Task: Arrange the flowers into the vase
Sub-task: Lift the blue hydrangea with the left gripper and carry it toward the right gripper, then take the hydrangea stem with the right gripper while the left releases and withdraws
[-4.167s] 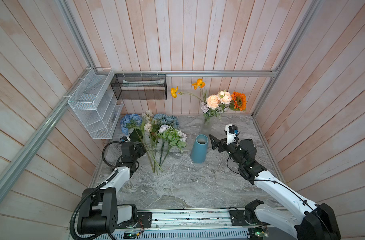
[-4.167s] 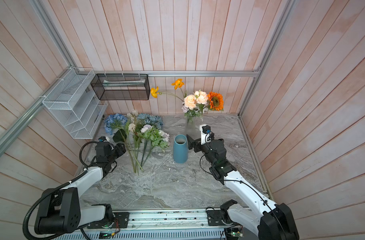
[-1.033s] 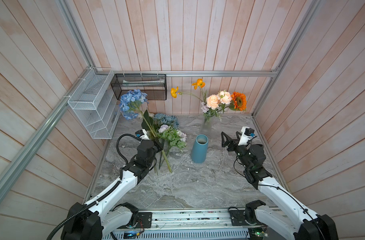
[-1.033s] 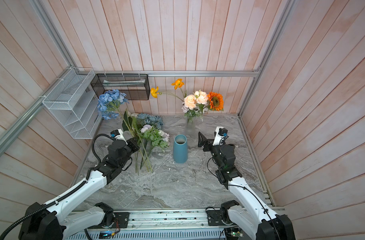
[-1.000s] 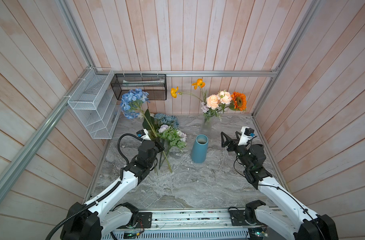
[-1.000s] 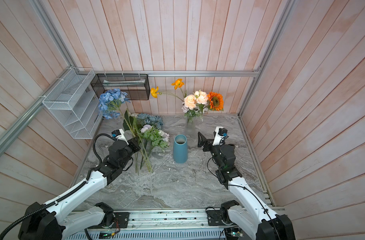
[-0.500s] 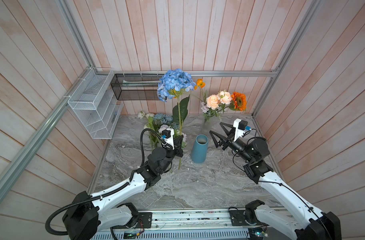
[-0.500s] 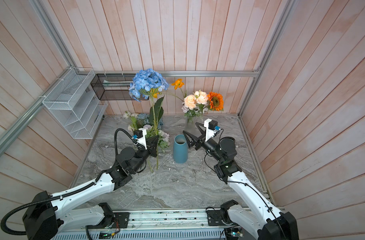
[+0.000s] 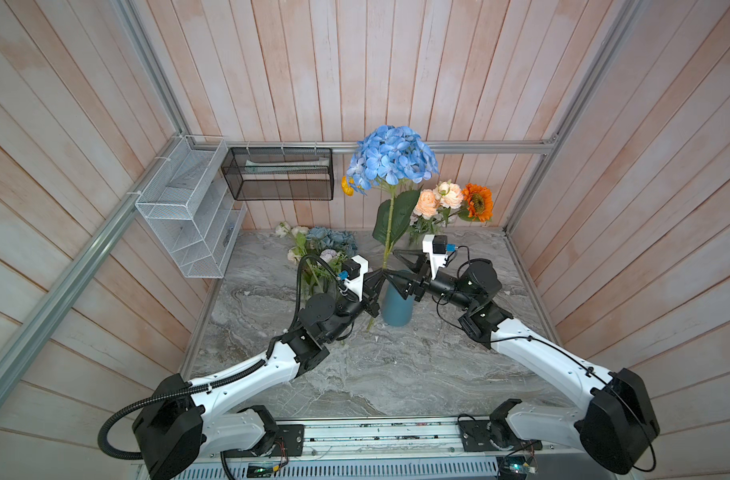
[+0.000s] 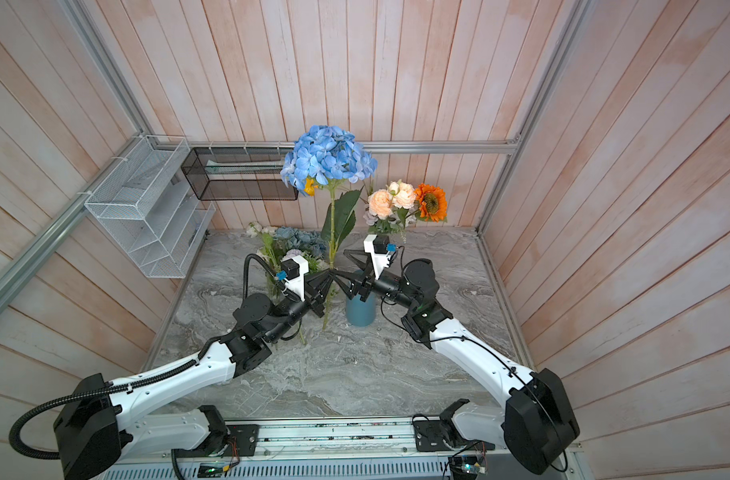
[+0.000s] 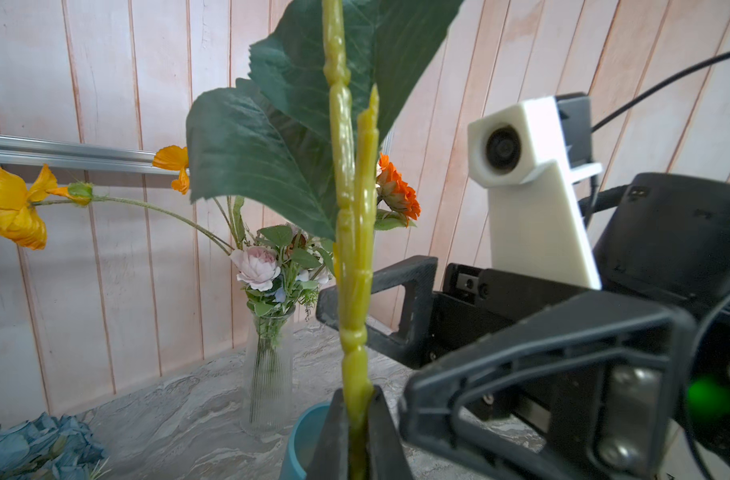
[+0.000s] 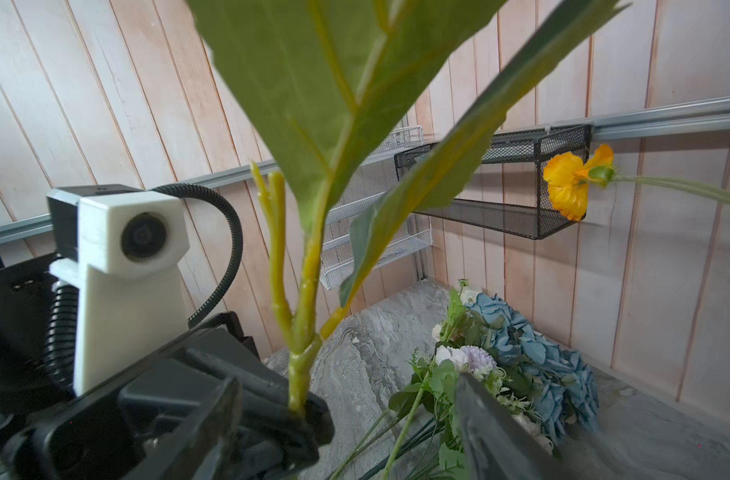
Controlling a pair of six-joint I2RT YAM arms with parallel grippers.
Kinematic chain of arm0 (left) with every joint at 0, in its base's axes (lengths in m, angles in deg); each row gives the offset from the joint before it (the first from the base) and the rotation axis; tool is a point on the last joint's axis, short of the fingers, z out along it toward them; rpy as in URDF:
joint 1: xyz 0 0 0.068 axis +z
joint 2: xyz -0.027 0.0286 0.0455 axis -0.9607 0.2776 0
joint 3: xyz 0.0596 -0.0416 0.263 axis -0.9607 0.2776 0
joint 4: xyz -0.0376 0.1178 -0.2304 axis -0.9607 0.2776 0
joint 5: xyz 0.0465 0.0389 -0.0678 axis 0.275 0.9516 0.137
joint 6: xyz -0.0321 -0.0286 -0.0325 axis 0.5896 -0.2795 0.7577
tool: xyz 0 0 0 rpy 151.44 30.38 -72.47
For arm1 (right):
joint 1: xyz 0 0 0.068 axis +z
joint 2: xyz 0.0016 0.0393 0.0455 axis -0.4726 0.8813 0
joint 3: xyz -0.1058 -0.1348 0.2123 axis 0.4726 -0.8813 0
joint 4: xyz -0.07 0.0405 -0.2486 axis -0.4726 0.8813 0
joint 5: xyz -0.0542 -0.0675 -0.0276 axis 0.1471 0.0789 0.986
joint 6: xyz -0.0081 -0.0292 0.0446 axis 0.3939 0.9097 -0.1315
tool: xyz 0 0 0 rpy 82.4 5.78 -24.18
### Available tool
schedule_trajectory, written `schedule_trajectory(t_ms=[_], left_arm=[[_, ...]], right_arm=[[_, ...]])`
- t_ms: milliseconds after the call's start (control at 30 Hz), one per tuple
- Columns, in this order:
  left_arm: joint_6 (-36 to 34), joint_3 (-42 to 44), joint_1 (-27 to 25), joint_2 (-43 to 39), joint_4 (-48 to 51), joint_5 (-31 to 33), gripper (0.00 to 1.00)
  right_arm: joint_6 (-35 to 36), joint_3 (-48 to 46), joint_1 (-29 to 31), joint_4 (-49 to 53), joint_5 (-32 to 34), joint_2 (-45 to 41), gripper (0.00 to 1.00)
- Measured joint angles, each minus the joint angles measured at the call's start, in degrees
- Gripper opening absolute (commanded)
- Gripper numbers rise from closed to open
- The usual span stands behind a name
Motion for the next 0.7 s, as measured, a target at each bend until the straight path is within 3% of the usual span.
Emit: schedule_trajectory(t_ms=[367,533,633,700], left_arm=[[-1.66,0.0,-0.59,0.85,0.13,-2.54,0.0],[-2.34,0.0,-0.57,0.9,0.46,-2.71,0.0],[-2.36,0.0,-0.55,0.96,0.42,-2.67,0.0],[-2.36,-0.02,-0.52,0.96,0.35,-2.6,0.09]], right_arm=[[-1.55,0.15,0.28,-2.19,-0.83,0.87,0.39],[-1.77,0.15,0.66,-2.78,-2.14,0.94,0.18],[-2.01,0.15,0.76,-3.02,-2.8,0.94,0.11],[-2.12,0.15,0.74,-3.08,-3.02,0.94,0.07]])
